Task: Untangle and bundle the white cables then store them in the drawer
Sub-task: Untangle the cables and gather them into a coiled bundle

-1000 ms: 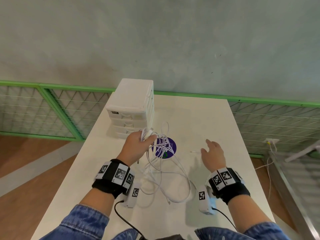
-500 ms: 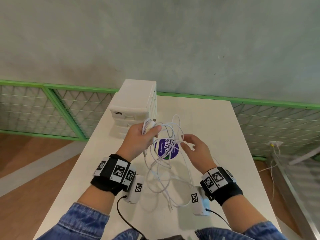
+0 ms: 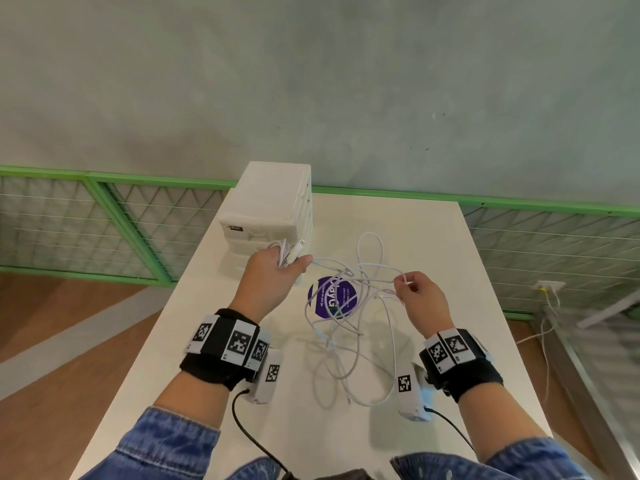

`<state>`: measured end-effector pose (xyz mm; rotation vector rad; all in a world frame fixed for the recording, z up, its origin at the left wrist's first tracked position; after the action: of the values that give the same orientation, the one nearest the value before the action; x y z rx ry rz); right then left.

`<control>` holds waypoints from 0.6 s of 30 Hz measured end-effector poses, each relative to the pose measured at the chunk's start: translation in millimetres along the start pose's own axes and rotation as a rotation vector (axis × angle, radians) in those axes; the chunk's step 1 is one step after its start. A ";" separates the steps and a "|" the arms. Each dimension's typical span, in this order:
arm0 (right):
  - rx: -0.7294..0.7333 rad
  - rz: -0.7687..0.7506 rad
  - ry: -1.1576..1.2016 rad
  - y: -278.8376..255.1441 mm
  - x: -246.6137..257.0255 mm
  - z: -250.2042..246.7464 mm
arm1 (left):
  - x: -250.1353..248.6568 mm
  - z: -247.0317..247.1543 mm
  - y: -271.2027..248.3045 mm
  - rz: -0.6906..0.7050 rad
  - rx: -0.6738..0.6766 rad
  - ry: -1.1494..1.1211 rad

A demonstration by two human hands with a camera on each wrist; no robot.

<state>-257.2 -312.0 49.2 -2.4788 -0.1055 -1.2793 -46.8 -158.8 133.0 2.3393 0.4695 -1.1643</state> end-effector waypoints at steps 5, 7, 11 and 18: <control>-0.021 -0.135 0.118 -13.5 17.4 -8.6 | -1.9 -3.0 4.9 -0.034 -0.030 -0.104; 0.009 -0.321 0.185 -36.2 43.0 -1.9 | -11.9 8.0 1.9 -0.003 0.109 -0.104; 0.247 -0.504 0.212 -68.0 76.1 32.3 | -31.7 25.1 -3.5 0.046 0.180 -0.244; 0.345 -0.218 -0.148 -39.0 16.7 55.5 | -41.7 -18.7 11.7 0.041 -0.151 -0.476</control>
<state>-212.9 -258.2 43.6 -2.3018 -0.5962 -1.0492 -53.1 -161.7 179.7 1.8519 0.3212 -1.5466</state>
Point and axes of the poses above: each hand's wrist, its own y-axis towards the middle knuckle, its own z-axis out of the palm, x = y × z, the point moved 3 cm from there along y, towards the middle knuckle, and after that the axes turned 14 degrees about z, right-handed, at the moved point
